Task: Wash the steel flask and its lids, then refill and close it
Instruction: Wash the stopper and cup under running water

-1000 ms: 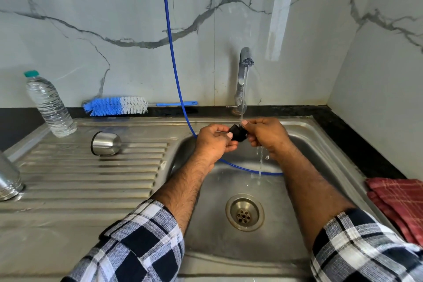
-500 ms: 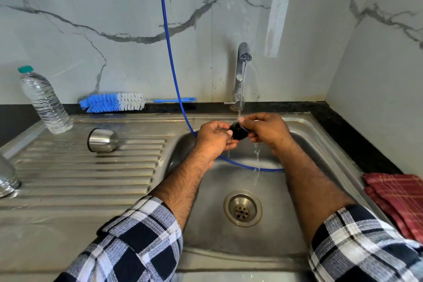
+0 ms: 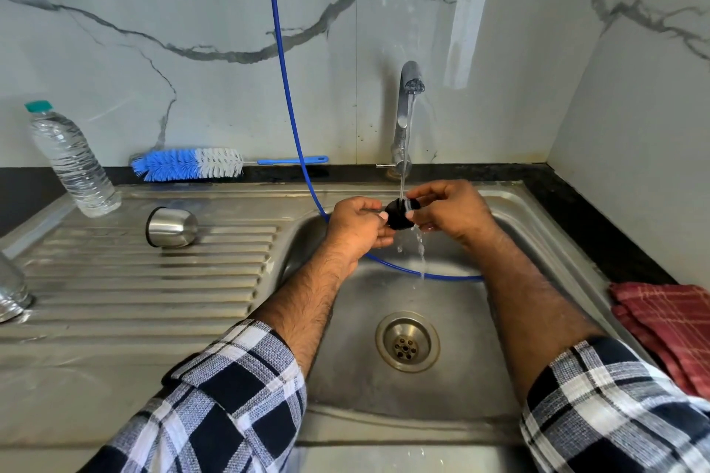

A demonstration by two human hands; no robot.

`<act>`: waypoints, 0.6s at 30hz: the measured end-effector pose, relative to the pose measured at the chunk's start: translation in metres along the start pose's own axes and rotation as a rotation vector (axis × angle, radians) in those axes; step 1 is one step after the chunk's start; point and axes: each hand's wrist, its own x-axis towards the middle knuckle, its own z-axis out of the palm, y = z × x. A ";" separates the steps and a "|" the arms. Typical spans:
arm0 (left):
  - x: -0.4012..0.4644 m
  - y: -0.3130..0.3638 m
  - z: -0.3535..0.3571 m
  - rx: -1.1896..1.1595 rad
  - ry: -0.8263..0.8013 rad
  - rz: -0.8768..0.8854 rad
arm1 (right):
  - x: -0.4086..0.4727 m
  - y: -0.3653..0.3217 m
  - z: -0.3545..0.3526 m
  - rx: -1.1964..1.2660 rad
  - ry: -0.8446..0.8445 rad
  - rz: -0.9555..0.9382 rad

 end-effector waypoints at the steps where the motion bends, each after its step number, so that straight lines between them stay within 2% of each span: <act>1: 0.000 0.000 0.000 -0.003 0.005 0.001 | -0.001 0.000 0.001 -0.005 0.004 -0.013; 6: -0.002 0.001 -0.002 -0.025 -0.020 0.019 | 0.002 0.001 0.002 -0.048 0.035 -0.078; 10: -0.007 0.006 -0.004 -0.119 -0.104 -0.018 | 0.007 0.006 0.002 0.142 0.027 -0.056; 12: -0.009 0.008 -0.006 -0.184 -0.116 -0.024 | 0.006 0.006 0.006 0.142 0.031 -0.066; 16: -0.009 0.009 -0.005 -0.184 -0.101 0.077 | 0.007 0.001 0.017 0.051 0.142 -0.051; 18: -0.009 0.009 0.000 -0.173 -0.064 0.100 | 0.007 0.000 0.017 0.063 0.111 -0.018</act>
